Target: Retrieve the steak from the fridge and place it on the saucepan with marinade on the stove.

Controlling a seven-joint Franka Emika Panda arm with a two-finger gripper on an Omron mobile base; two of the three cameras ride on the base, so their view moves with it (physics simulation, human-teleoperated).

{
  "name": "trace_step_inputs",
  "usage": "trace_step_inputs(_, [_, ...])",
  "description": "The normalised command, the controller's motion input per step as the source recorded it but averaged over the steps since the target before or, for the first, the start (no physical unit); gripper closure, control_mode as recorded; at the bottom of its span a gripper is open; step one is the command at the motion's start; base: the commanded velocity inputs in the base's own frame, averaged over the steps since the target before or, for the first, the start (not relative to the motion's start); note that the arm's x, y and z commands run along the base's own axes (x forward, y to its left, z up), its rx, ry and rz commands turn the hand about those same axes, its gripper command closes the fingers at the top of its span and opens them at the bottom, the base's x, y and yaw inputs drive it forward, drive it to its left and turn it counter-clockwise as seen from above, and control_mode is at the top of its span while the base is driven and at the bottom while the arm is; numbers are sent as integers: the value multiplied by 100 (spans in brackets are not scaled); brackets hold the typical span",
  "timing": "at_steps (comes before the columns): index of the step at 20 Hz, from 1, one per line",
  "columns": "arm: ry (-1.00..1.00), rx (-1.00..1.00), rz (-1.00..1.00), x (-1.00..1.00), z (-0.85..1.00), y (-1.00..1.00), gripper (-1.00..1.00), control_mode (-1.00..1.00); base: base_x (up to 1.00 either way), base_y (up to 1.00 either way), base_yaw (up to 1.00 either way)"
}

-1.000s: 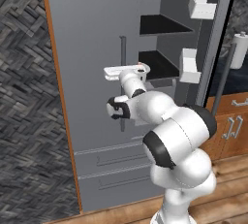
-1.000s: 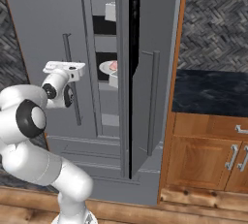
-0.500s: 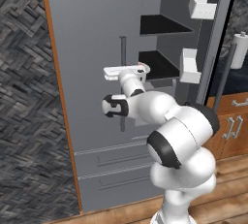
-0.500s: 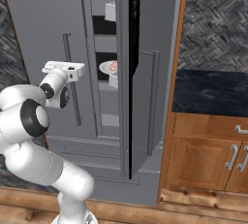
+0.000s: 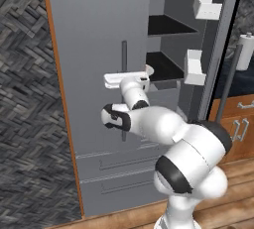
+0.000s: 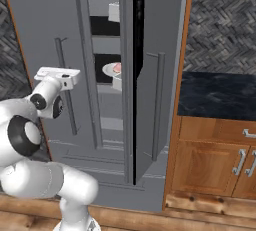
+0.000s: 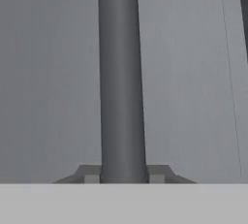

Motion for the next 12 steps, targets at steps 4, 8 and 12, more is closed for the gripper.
trace_step_inputs(4, [0,1,-5,-100,33,20,100,-100,0,0,0])
trace_step_inputs(8, [6,0,-10,-100,33,46,100,-100,0,0,0])
trace_step_inputs(12, [12,0,-15,-100,24,76,100,-100,0,0,0])
